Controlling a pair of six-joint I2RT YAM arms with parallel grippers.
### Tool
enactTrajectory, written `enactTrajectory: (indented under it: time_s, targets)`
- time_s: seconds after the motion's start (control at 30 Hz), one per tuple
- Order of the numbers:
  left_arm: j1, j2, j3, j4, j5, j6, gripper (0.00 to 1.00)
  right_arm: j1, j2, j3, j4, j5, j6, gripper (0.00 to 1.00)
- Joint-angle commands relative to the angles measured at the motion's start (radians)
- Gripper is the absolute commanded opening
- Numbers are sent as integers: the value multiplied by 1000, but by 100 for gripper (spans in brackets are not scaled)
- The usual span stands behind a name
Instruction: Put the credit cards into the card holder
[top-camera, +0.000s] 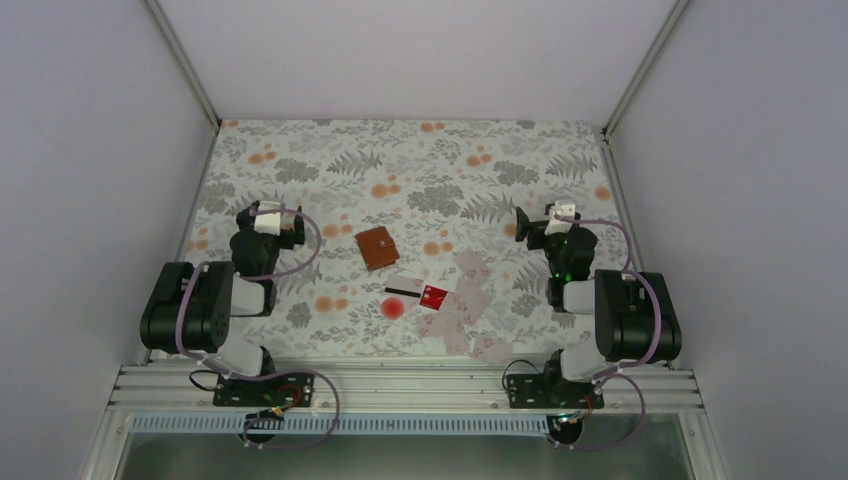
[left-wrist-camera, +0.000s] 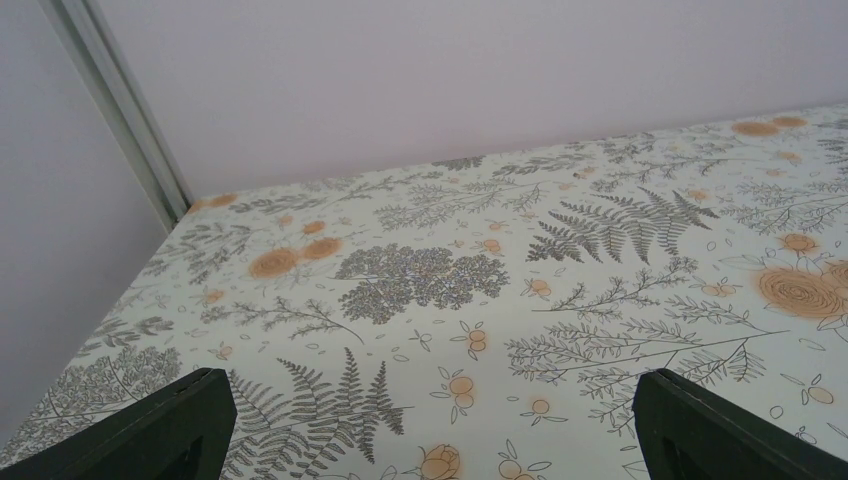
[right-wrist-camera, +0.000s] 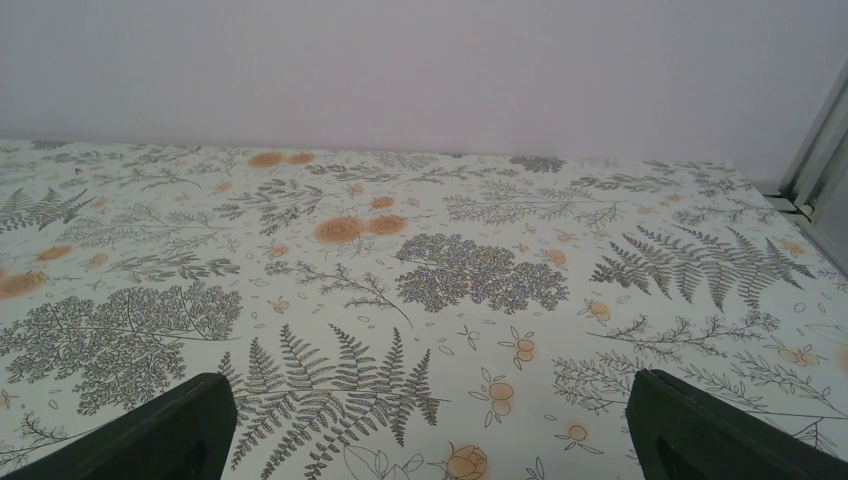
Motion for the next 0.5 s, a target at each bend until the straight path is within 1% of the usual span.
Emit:
enactTrajectory:
  time_s: [0.0, 0.47]
  targets:
    - [5, 7, 15, 41, 24, 1, 100, -6, 7, 18, 54, 1, 0, 99]
    - [8, 3, 15, 35, 29, -1, 100, -5, 8, 19, 54, 3, 1, 99]
